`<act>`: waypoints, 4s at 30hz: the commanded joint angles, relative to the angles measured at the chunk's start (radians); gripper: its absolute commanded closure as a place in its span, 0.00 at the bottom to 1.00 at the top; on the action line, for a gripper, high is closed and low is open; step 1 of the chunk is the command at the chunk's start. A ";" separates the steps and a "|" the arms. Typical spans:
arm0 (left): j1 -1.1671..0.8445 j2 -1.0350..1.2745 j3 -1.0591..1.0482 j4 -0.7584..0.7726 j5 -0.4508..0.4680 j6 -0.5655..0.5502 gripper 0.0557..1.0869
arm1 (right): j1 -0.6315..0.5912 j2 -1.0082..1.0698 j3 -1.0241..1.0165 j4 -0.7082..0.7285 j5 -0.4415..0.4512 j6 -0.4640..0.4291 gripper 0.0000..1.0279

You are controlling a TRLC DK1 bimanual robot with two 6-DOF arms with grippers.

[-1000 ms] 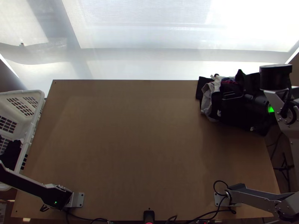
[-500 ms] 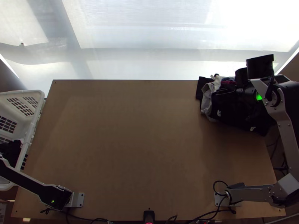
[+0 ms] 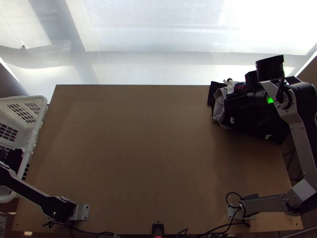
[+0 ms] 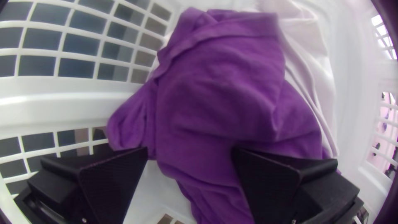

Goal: Fold the t-shirt

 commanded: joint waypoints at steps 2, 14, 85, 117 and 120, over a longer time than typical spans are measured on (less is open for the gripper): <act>0.000 0.064 0.012 0.011 -0.036 0.017 0.23 | 0.013 0.017 0.013 -0.006 0.002 -0.001 0.05; 0.008 0.070 0.011 -0.026 -0.034 0.020 0.96 | 0.044 0.071 0.024 -0.005 0.003 -0.011 0.05; -1.082 -1.743 -0.540 -0.775 0.610 -0.361 0.96 | 0.012 -0.052 -0.059 -0.014 0.009 -0.052 0.05; -2.198 -1.105 -0.243 -0.328 0.330 -0.813 0.04 | -0.392 -0.400 -0.467 -0.023 -0.001 -0.032 0.05; -2.143 -1.135 -0.256 -0.362 0.327 -0.806 0.04 | -0.393 -0.393 -0.479 -0.020 -0.008 -0.028 0.05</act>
